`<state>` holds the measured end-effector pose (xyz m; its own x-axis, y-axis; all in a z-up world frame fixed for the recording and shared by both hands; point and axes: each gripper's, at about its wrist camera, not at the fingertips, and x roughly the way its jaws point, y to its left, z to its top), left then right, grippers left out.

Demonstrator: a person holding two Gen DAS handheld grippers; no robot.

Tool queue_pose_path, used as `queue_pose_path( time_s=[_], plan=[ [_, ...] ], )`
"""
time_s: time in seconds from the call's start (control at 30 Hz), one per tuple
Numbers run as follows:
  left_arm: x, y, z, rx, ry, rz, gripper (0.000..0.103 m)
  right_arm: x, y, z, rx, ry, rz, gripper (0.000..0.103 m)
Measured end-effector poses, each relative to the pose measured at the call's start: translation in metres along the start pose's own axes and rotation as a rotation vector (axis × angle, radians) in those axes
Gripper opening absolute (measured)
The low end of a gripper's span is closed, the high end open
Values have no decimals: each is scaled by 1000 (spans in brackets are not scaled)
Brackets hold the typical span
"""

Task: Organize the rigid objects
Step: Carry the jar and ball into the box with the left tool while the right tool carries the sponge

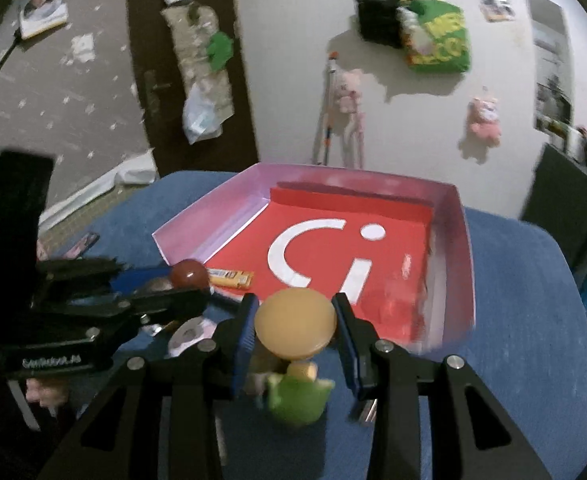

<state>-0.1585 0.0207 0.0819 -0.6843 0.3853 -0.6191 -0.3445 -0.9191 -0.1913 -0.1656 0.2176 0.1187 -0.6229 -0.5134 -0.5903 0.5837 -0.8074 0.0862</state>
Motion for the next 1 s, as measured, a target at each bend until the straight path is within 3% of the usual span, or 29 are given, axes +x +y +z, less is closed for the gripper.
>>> queue_pose_path(
  time_s=[0.23,0.53,1.0],
  plan=[
    [46,6,30,90,104,-3,29,47,-23,15,-100,123,92,40],
    [91,19,35,126,226,-15,29,85,-38,14,-177,258,149,40],
    [115,28,30,109,293,-14,29,101,-41,16,-235,330,165,40]
  ],
)
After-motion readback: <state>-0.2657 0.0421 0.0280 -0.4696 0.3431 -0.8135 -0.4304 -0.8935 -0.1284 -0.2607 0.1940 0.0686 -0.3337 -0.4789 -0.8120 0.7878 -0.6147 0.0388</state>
